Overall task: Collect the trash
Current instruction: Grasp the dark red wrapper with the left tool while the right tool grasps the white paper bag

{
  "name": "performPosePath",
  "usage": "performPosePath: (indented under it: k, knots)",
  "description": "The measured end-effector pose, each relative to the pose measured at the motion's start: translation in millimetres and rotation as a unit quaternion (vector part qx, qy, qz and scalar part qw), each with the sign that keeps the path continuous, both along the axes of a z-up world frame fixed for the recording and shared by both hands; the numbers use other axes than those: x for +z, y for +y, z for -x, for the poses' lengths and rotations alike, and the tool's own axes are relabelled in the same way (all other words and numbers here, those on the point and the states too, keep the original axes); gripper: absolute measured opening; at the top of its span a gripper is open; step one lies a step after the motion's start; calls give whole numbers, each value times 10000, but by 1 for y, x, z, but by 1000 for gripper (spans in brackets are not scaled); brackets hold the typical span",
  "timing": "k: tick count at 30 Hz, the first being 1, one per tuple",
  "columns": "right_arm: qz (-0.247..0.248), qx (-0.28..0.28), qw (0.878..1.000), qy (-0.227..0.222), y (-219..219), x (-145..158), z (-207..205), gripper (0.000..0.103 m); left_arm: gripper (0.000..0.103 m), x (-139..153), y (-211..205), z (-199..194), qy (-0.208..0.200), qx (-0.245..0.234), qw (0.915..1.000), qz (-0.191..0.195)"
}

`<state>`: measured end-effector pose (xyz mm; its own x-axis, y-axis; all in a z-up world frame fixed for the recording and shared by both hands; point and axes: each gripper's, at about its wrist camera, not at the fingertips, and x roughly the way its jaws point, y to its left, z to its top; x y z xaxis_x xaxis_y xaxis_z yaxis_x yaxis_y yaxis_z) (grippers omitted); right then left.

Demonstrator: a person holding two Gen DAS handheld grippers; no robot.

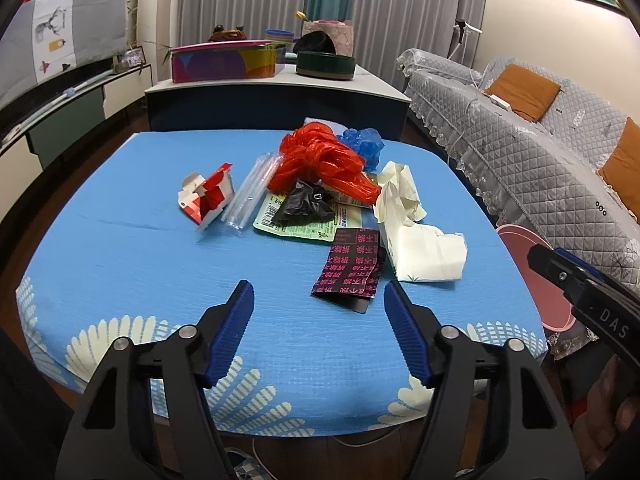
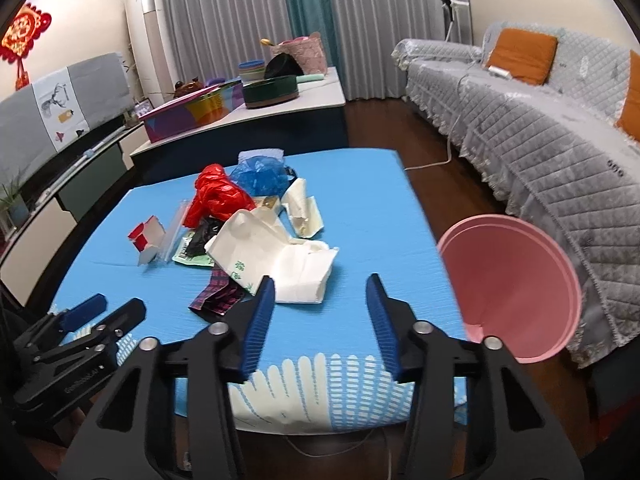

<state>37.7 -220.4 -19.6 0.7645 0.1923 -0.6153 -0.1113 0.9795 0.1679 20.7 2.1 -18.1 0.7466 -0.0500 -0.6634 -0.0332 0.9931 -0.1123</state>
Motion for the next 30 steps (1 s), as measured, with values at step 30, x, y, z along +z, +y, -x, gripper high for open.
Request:
performPosePath:
  k: [30]
  knots:
    - [-552,405,9920,1064,3,-70,-94,39,56,-50,-28,-70,716,-314,9965,-291]
